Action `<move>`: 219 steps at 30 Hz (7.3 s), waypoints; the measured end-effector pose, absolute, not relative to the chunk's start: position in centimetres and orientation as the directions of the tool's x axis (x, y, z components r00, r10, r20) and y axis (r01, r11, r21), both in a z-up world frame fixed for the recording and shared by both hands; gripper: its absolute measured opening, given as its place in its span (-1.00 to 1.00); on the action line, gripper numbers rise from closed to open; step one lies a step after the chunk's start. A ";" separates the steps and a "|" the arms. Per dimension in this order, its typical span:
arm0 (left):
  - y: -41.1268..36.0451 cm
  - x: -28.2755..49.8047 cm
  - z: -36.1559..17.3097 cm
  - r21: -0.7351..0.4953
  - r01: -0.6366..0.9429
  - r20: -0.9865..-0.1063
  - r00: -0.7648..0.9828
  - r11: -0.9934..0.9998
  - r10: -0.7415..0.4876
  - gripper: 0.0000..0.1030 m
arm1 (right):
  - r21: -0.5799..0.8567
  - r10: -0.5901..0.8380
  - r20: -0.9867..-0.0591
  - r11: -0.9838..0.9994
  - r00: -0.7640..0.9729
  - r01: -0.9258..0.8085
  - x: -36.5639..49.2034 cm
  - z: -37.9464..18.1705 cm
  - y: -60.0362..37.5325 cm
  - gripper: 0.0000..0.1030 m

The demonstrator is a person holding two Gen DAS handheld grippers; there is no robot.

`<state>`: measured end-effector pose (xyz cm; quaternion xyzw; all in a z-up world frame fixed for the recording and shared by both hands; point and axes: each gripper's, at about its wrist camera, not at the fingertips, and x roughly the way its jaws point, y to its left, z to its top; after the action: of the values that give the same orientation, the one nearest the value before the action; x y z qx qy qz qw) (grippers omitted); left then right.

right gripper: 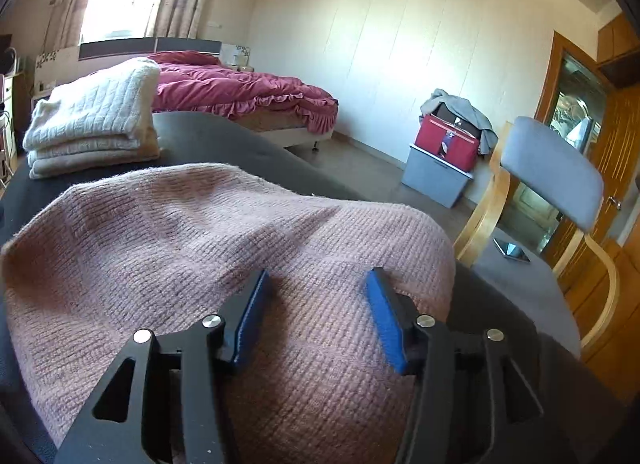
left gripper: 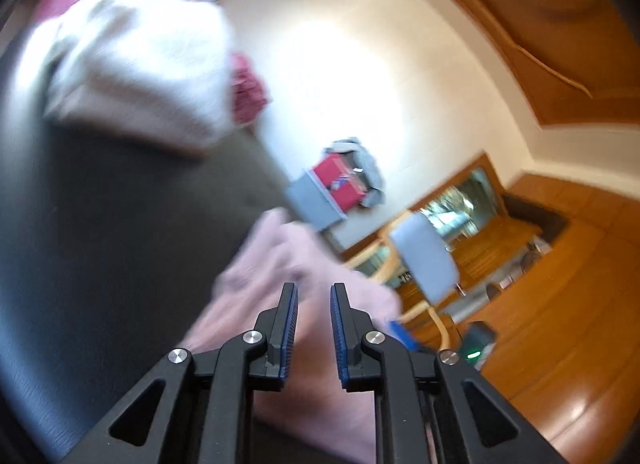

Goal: Fold clothes

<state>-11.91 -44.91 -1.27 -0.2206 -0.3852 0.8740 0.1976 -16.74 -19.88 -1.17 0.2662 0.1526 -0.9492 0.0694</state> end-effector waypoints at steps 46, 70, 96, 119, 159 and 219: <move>-40.3 -21.4 -4.5 -0.448 -0.117 -0.600 -0.696 -0.886 0.395 -0.93 | -0.264 -0.030 -0.566 -0.940 -0.824 0.216 -15.2 -1.5 -20.8 0.17; -41.5 -20.6 -5.0 -0.455 -0.130 -0.601 -0.685 -0.881 0.412 -0.94 | 0.042 -0.362 -0.514 -0.916 -0.778 0.398 -12.6 3.0 -15.8 -0.03; -37.9 -21.9 3.1 -0.329 -0.126 -0.563 -0.769 -0.936 0.302 -0.66 | 0.143 -0.500 -0.719 -0.786 -0.483 0.601 -9.5 -3.8 -17.8 -0.48; -38.9 -26.0 -4.2 -0.333 -0.108 -0.646 -0.697 -0.937 0.311 -0.76 | 0.105 -0.341 -0.556 -0.933 -0.758 0.343 -17.4 3.6 -12.2 -0.48; -43.0 -26.9 -5.2 -0.304 -0.052 -0.752 -0.600 -0.951 0.274 0.10 | 0.538 -0.520 -0.548 -0.819 -0.656 0.199 -16.4 -2.7 -4.3 0.56; -45.8 -34.1 -7.9 -0.814 -0.219 -0.531 -0.098 -0.538 0.842 0.01 | 0.747 -0.776 -0.413 -0.588 -0.477 0.309 -15.8 -6.4 -5.9 0.79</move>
<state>-34.07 -45.78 -7.90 -0.5486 -0.2840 0.6843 0.3874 -15.84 -5.95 -6.41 0.3842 -0.3036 -0.8040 0.3372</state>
